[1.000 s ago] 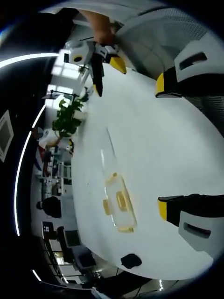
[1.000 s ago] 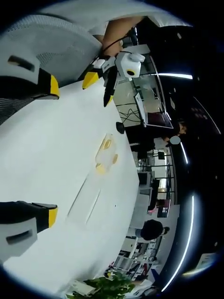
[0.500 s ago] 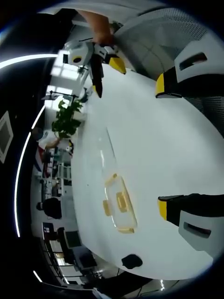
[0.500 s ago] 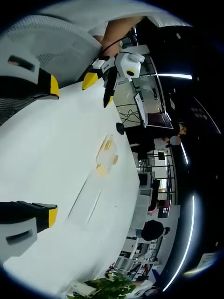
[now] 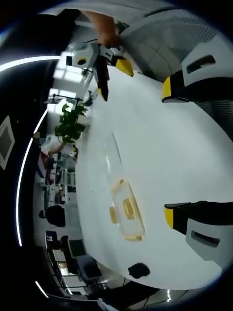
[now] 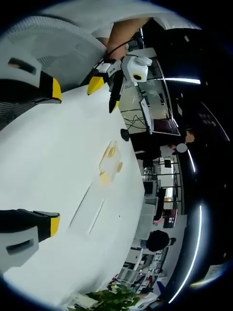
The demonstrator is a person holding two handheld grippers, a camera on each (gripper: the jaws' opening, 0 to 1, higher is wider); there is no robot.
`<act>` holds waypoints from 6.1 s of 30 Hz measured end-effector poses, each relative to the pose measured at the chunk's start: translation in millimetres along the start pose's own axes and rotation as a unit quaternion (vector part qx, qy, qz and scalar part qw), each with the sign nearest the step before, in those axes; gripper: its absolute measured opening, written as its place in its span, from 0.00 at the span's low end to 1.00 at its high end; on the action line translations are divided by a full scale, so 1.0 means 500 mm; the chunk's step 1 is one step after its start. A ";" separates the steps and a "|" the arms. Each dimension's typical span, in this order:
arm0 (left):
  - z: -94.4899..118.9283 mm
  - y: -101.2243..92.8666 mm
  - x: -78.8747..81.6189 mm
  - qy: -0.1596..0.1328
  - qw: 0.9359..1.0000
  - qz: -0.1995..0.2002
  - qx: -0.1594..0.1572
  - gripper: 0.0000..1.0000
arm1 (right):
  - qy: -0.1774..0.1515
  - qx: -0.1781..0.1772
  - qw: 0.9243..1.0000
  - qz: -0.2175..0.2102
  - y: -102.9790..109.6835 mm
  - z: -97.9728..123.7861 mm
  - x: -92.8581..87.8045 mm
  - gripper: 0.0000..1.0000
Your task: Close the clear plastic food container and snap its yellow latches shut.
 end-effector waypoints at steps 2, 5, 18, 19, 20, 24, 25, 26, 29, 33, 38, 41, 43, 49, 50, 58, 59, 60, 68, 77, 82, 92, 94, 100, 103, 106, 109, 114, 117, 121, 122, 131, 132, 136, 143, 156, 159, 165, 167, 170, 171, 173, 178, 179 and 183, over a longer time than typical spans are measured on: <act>0.002 0.002 0.002 -0.001 1.000 -0.001 0.000 0.83 | 0.004 -0.003 1.000 0.005 -0.003 -0.002 -0.002 0.91; 0.002 0.006 0.006 0.000 1.000 -0.001 0.001 0.83 | 0.000 0.003 1.000 -0.010 0.002 -0.005 0.002 0.92; -0.008 0.028 0.006 0.007 1.000 -0.002 0.000 0.82 | 0.011 0.015 1.000 -0.010 0.005 -0.026 -0.004 0.89; -0.008 0.030 0.005 0.007 1.000 0.000 0.000 0.82 | 0.014 0.015 1.000 -0.009 0.006 -0.029 -0.006 0.88; -0.009 0.032 0.005 0.008 1.000 0.001 0.001 0.82 | 0.018 0.015 1.000 -0.006 0.005 -0.030 -0.008 0.87; -0.011 0.039 0.005 0.011 1.000 0.001 0.001 0.82 | 0.023 0.016 1.000 -0.001 0.001 -0.039 -0.004 0.85; -0.012 0.042 0.006 0.012 1.000 0.000 0.000 0.82 | 0.022 0.017 1.000 -0.001 -0.001 -0.042 -0.001 0.85; -0.013 0.045 0.006 0.013 1.000 0.000 0.001 0.82 | 0.021 0.017 1.000 0.000 -0.002 -0.044 0.002 0.86; -0.015 0.053 0.007 0.015 1.000 -0.002 0.001 0.81 | 0.019 0.019 1.000 0.005 -0.009 -0.053 0.009 0.86; -0.017 0.061 0.007 0.020 1.000 -0.006 0.001 0.80 | 0.018 0.022 1.000 0.013 -0.014 -0.064 0.015 0.86; -0.017 0.074 0.008 0.028 1.000 -0.013 -0.001 0.80 | 0.018 0.026 0.999 0.016 -0.017 -0.076 0.021 0.86; -0.015 0.084 0.007 0.031 0.999 -0.015 -0.001 0.79 | 0.018 0.029 0.999 0.018 -0.018 -0.085 0.025 0.85; -0.015 0.093 0.005 0.035 0.999 -0.017 -0.001 0.79 | 0.019 0.032 0.999 0.021 -0.019 -0.093 0.029 0.85; -0.011 0.119 0.005 0.043 0.999 -0.021 0.002 0.77 | 0.022 0.043 0.998 0.029 -0.017 -0.117 0.041 0.83; -0.011 0.123 0.005 0.043 0.999 -0.021 0.003 0.77 | 0.021 0.047 0.998 0.028 -0.016 -0.121 0.045 0.83; -0.013 0.148 0.000 0.058 0.998 -0.033 0.002 0.76 | 0.033 0.061 0.996 0.054 -0.014 -0.154 0.060 0.79; -0.013 0.152 0.001 0.059 0.998 -0.033 0.002 0.76 | 0.034 0.064 0.996 0.059 -0.014 -0.160 0.063 0.79; -0.014 0.154 0.002 0.059 0.998 -0.033 0.001 0.76 | 0.035 0.065 0.995 0.063 -0.015 -0.164 0.064 0.79; -0.020 0.190 0.009 0.073 0.996 -0.045 -0.007 0.76 | 0.039 0.081 0.992 0.085 -0.014 -0.198 0.079 0.81; -0.022 0.224 0.017 0.083 0.995 -0.056 -0.008 0.74 | 0.044 0.095 0.988 0.111 -0.016 -0.233 0.098 0.80; -0.022 0.235 0.020 0.091 0.994 -0.063 -0.013 0.73 | 0.045 0.100 0.986 0.123 -0.023 -0.247 0.102 0.79; -0.015 0.276 0.015 0.113 0.990 -0.077 -0.016 0.71 | 0.051 0.119 0.980 0.148 -0.009 -0.282 0.115 0.76; -0.015 0.283 0.014 0.120 0.989 -0.086 -0.022 0.71 | 0.055 0.123 0.979 0.154 -0.009 -0.289 0.116 0.76; -0.018 0.308 0.009 0.138 0.985 -0.094 -0.030 0.70 | 0.061 0.135 0.975 0.165 -0.010 -0.314 0.123 0.75; -0.018 0.317 0.010 0.143 0.984 -0.100 -0.034 0.69 | 0.057 0.139 0.975 0.165 -0.012 -0.324 0.135 0.75; -0.021 0.329 0.008 0.152 0.982 -0.108 -0.039 0.69 | 0.061 0.142 0.971 0.183 -0.013 -0.332 0.138 0.75; -0.025 0.343 0.008 0.163 0.979 -0.114 -0.046 0.67 | 0.062 0.145 0.970 0.187 -0.016 -0.342 0.145 0.74; -0.030 0.359 0.014 0.180 0.971 -0.144 -0.054 0.67 | 0.070 0.152 0.965 0.202 -0.023 -0.361 0.151 0.75; -0.029 0.371 0.014 0.186 0.969 -0.152 -0.057 0.67 | 0.070 0.155 0.965 0.199 -0.029 -0.369 0.161 0.75; -0.026 0.388 0.013 0.196 0.965 -0.162 -0.058 0.67 | 0.068 0.158 0.964 0.202 -0.034 -0.383 0.177 0.74; -0.027 0.393 0.014 0.197 0.965 -0.164 -0.059 0.67 | 0.069 0.160 0.963 0.204 -0.034 -0.386 0.178 0.74; -0.040 0.422 0.026 0.217 0.953 -0.196 -0.074 0.66 | 0.078 0.173 0.953 0.236 -0.037 -0.423 0.187 0.72; -0.043 0.424 0.027 0.220 0.952 -0.200 -0.079 0.66 | 0.079 0.174 0.952 0.240 -0.039 -0.428 0.189 0.72; -0.054 0.432 0.036 0.227 0.946 -0.216 -0.088 0.66 | 0.088 0.177 0.949 0.246 -0.044 -0.441 0.190 0.71; -0.072 0.450 0.044 0.248 0.930 -0.250 -0.106 0.64 | 0.105 0.186 0.941 0.263 -0.053 -0.458 0.179 0.69; -0.104 0.481 0.046 0.275 0.909 -0.290 -0.121 0.63 | 0.129 0.186 0.926 0.301 -0.062 -0.495 0.176 0.66; -0.110 0.487 0.052 0.278 0.904 -0.301 -0.121 0.63 | 0.136 0.185 0.923 0.309 -0.065 -0.506 0.172 0.65; -0.123 0.501 0.063 0.285 0.894 -0.323 -0.123 0.62 | 0.147 0.190 0.917 0.317 -0.067 -0.519 0.167 0.65; -0.127 0.505 0.065 0.291 0.887 -0.337 -0.124 0.62 | 0.152 0.192 0.914 0.324 -0.066 -0.523 0.162 0.64; -0.135 0.507 0.070 0.294 0.883 -0.343 -0.126 0.61 | 0.160 0.191 0.909 0.334 -0.067 -0.530 0.157 0.62; -0.137 0.508 0.071 0.295 0.882 -0.344 -0.127 0.61 | 0.161 0.192 0.909 0.333 -0.067 -0.532 0.158 0.61; -0.143 0.510 0.076 0.297 0.881 -0.345 -0.133 0.59 | 0.166 0.192 0.908 0.333 -0.068 -0.536 0.157 0.62; -0.156 0.516 0.082 0.297 0.883 -0.338 -0.137 0.56 | 0.180 0.200 0.904 0.332 -0.071 -0.546 0.155 0.58; -0.157 0.516 0.082 0.297 0.883 -0.337 -0.138 0.56 | 0.185 0.200 0.903 0.333 -0.074 -0.548 0.154 0.58; -0.161 0.519 0.083 0.296 0.884 -0.330 -0.148 0.57 | 0.200 0.201 0.896 0.341 -0.082 -0.555 0.146 0.56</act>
Point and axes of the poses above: the point that each gripper's makers call its tool centre point, and the gripper's own axes: z roughly backward along the fingers, y roughly to its left, x roughly out of its top, the point moved 4 cm from there along z, roughly backward along the fingers, and after that the axes turned 9 degrees about -x, right-handed, at the moved point
